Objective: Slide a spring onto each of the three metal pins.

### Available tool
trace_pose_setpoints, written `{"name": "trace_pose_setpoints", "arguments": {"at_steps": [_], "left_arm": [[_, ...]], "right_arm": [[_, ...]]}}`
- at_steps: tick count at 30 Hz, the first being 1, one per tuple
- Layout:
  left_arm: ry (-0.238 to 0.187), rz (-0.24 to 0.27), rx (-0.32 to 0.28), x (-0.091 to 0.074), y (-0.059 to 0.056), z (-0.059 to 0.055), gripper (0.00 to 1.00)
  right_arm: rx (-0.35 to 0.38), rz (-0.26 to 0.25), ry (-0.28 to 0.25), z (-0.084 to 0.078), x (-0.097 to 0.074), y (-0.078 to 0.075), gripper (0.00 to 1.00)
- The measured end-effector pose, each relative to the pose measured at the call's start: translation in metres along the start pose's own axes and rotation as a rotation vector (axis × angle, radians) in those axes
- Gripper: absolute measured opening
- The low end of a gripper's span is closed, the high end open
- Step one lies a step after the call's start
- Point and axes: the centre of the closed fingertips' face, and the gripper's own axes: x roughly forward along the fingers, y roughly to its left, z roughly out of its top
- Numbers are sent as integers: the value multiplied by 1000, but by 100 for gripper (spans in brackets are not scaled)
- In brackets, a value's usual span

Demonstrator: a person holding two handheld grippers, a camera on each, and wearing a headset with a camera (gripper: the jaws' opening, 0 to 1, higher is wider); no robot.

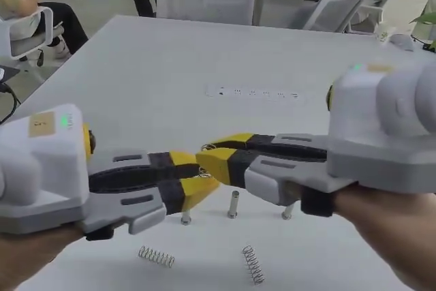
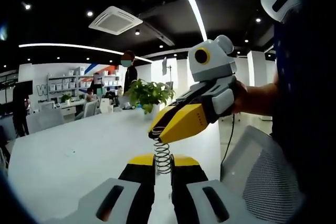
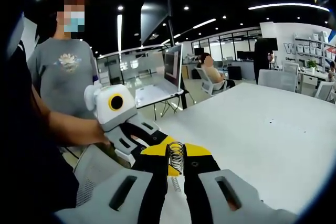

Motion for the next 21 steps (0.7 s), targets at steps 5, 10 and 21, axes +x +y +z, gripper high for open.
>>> {"name": "trace_pose_setpoints", "arguments": {"at_steps": [5,10,21], "left_arm": [[22,-3,37,-2,0,-2,3],[56,-22,76,-2,-6,-7,3],[124,-68,128,5,-20,-19,2]], "right_arm": [[-2,10,26,-3,0,2,8],[-42,43,109,-11,-3,5,8],[-192,127,391,-31,-10,11,8]]}}
